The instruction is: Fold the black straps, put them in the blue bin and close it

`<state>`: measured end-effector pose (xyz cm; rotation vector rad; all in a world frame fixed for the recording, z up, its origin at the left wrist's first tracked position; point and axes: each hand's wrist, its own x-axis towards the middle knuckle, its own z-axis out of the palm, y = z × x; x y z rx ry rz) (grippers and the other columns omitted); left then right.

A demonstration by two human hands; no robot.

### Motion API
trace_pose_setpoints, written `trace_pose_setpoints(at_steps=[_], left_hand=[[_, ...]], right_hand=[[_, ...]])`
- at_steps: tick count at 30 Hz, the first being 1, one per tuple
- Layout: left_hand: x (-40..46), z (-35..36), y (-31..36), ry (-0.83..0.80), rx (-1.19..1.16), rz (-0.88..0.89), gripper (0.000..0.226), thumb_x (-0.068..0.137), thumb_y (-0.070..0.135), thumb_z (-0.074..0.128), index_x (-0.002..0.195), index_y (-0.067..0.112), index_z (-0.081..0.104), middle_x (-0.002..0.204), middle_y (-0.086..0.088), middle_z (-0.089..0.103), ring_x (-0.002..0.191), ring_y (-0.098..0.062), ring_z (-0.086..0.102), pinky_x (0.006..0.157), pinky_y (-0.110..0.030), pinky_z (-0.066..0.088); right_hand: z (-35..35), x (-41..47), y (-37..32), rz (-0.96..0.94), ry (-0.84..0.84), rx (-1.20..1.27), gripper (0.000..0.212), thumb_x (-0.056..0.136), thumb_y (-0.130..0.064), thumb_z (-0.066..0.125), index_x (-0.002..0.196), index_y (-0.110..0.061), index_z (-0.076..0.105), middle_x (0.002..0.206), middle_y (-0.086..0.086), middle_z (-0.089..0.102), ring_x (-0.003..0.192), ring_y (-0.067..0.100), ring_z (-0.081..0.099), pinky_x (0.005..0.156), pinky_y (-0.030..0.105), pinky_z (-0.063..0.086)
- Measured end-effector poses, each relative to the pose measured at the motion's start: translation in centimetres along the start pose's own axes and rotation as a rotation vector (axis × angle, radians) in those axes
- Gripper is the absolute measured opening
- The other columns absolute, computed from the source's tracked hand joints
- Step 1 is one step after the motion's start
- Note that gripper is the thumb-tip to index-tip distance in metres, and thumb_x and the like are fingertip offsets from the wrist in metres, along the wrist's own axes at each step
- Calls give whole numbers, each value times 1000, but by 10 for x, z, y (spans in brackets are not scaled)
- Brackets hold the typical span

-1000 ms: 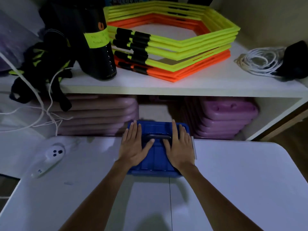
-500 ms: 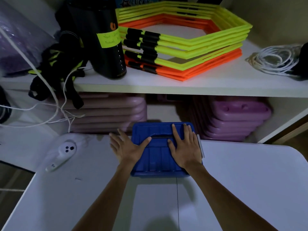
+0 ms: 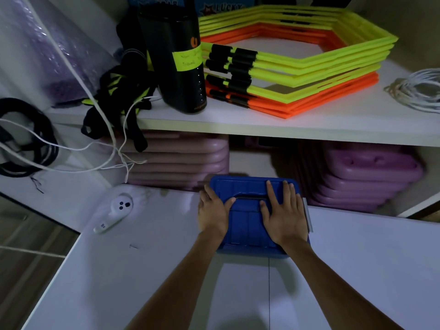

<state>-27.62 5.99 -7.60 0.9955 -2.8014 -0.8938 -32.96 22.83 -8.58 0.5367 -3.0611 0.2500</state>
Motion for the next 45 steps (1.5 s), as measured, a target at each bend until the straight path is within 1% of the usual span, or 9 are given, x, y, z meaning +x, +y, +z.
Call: trace_pose_setpoints(at_steps=[7, 13, 17, 20, 23, 30, 33, 37, 45], left_hand=[[-2, 11, -8, 70, 431, 337, 78, 84, 58, -17, 148, 14, -11, 154, -18, -20, 143, -33, -20, 114, -45, -14], [-2, 13, -10, 92, 439, 359, 73, 92, 51, -8, 150, 11, 8, 157, -22, 2, 146, -36, -5, 118, -50, 3], [-4, 11, -10, 75, 436, 344, 65, 96, 48, -3, 151, 13, -1, 158, -20, -7, 145, -34, -14, 120, -47, 1], [-5, 10, -9, 64, 451, 345, 62, 98, 44, 4, 151, 13, -5, 158, -19, -11, 145, -32, -16, 120, -46, 0], [-5, 10, -10, 63, 449, 348, 61, 99, 43, 6, 151, 13, -5, 158, -20, -10, 145, -32, -14, 119, -45, 1], [-5, 11, -8, 59, 452, 359, 62, 99, 43, 7, 151, 11, -1, 158, -20, -6, 146, -33, -10, 119, -46, 1], [-5, 10, -7, 56, 450, 354, 62, 99, 44, 8, 151, 11, -1, 159, -19, -5, 146, -32, -10, 119, -46, 1], [-6, 5, -5, 5, 431, 337, 62, 99, 46, 7, 151, 12, -5, 158, -17, -11, 146, -30, -14, 118, -44, -3], [-9, -13, -6, -153, 452, 458, 85, 84, 63, -17, 150, 12, -6, 157, -19, -16, 143, -30, -22, 115, -46, -12]], right_hand=[[-7, -2, 1, -12, -47, 52, 75, 89, -56, -3, 157, -24, 8, 162, 20, 6, 150, 33, 2, 120, 41, 0], [-17, -10, 34, 147, 27, 222, 80, 94, -67, 32, 157, -26, 5, 163, 15, -1, 151, 29, -1, 121, 47, 1], [-17, -13, 44, 544, -150, 854, 120, 62, -81, 66, 155, -29, 10, 159, 10, 23, 140, 30, 35, 113, 48, 35], [-20, -13, 38, 529, -131, 998, 77, 75, -57, 75, 134, -17, 45, 129, 8, 61, 109, 24, 61, 93, 36, 52], [-24, -14, 30, 448, -85, 898, 65, 86, -49, 68, 133, -12, 43, 125, 11, 62, 108, 30, 62, 90, 40, 53], [-26, -17, 15, 323, -98, 458, 73, 102, -44, 41, 155, -13, 4, 158, 18, 22, 129, 44, 45, 97, 49, 46], [-21, -21, 10, 251, -120, 273, 66, 105, -41, 27, 156, -13, -4, 162, 19, -4, 146, 40, 19, 109, 47, 40], [-13, -18, 16, 68, -120, 12, 71, 89, -50, -17, 155, -24, -12, 161, 6, -22, 147, 30, -22, 120, 52, -3], [-36, -10, 16, 19, -297, 118, 63, 102, -54, 12, 155, -28, -9, 162, 6, -21, 147, 26, -25, 119, 51, -7]])
